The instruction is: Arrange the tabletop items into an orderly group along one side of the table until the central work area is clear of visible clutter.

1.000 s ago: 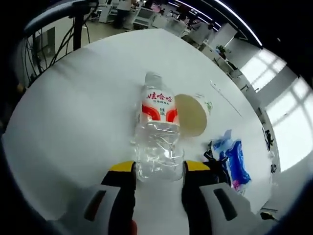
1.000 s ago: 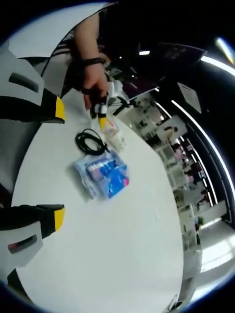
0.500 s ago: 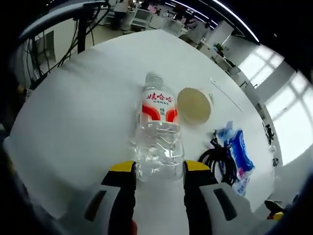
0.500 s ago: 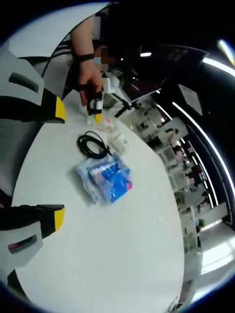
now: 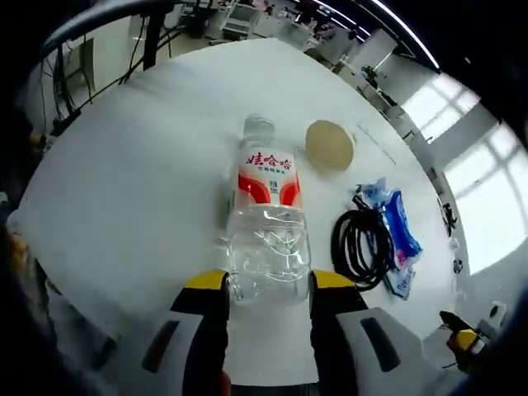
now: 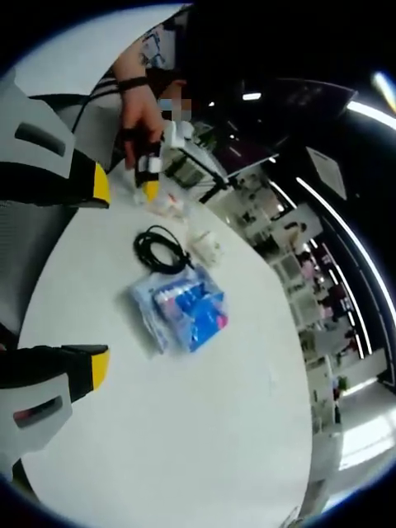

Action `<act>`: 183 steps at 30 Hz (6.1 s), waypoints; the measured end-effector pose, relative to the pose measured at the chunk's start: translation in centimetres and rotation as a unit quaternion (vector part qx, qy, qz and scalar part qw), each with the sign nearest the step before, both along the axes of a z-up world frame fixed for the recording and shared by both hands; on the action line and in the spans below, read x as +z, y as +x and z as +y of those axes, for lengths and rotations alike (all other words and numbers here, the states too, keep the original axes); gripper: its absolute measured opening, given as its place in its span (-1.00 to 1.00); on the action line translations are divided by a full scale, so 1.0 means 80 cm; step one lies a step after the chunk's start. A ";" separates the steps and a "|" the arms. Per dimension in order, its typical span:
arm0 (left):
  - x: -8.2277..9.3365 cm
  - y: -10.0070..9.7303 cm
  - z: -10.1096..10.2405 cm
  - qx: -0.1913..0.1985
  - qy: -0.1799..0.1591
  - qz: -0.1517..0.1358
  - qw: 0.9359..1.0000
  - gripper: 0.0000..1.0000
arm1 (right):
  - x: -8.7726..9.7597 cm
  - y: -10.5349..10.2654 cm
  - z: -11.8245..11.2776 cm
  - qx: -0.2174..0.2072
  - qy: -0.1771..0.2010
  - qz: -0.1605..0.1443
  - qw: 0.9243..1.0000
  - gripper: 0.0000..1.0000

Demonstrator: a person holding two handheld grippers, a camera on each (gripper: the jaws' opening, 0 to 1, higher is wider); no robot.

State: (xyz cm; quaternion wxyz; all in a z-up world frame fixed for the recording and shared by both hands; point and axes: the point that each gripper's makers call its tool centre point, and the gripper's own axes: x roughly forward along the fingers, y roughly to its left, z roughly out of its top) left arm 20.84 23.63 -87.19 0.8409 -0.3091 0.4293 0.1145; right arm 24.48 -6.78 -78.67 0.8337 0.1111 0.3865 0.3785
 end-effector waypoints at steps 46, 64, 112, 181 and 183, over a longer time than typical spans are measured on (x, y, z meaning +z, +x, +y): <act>0.000 -0.070 -0.017 -0.027 0.001 0.041 0.999 -0.28 | 0.001 -0.003 0.007 0.024 -0.019 0.003 1.000 0.37; 0.022 -0.050 -0.002 0.003 -0.012 0.035 0.999 -0.21 | 0.009 -0.013 0.005 0.017 -0.028 0.006 0.999 0.37; 0.021 0.070 0.056 -0.038 0.025 -0.014 0.999 -0.22 | 0.029 -0.018 0.029 -0.017 -0.045 0.007 0.999 0.36; 0.104 0.028 0.013 -0.120 0.222 -0.104 0.962 -0.23 | 0.017 0.014 0.020 0.065 0.008 0.005 0.998 0.35; 0.105 0.025 0.011 -0.123 0.225 -0.105 0.961 -0.23 | 0.017 0.016 0.020 0.066 0.009 0.006 0.998 0.35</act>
